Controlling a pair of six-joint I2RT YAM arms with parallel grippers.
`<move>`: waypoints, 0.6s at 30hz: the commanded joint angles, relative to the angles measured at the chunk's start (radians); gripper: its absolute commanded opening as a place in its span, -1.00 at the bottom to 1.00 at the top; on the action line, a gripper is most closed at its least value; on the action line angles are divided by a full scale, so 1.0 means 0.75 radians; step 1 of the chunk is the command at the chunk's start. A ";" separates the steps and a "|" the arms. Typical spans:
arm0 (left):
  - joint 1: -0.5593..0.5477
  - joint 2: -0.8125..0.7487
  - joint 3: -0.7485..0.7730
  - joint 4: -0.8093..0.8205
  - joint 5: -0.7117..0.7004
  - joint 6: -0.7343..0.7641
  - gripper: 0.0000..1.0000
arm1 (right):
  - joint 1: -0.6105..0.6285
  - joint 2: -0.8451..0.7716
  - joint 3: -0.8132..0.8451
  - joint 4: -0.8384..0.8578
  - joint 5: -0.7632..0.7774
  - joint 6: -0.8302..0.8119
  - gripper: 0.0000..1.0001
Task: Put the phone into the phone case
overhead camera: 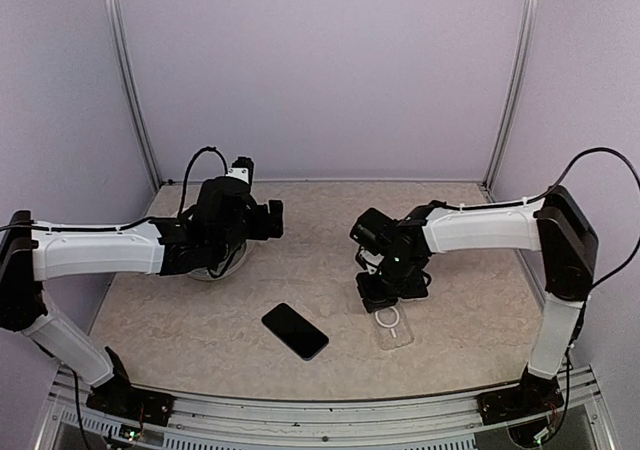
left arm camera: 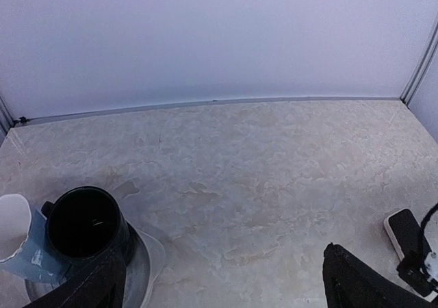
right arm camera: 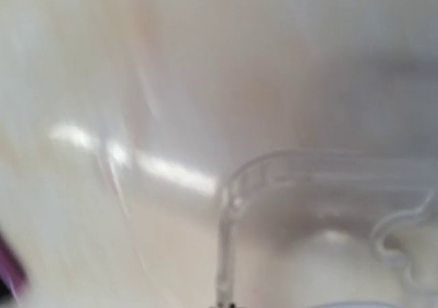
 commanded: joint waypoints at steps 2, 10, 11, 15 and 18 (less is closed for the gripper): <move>0.020 -0.047 -0.008 -0.104 -0.088 -0.070 0.98 | -0.010 0.345 0.456 -0.043 0.092 -0.251 -1.00; 0.034 -0.086 -0.036 -0.122 -0.097 -0.082 0.98 | -0.029 0.565 0.753 -0.113 0.088 -0.336 -0.50; 0.035 -0.086 -0.036 -0.120 -0.098 -0.082 0.98 | -0.026 0.572 0.776 -0.127 0.089 -0.343 -0.24; 0.040 -0.085 -0.029 -0.125 -0.120 -0.091 0.98 | 0.045 0.502 0.836 -0.122 0.113 -0.375 0.87; 0.042 -0.105 -0.033 -0.139 -0.193 -0.154 0.98 | 0.157 0.436 0.780 -0.064 0.113 -0.384 0.98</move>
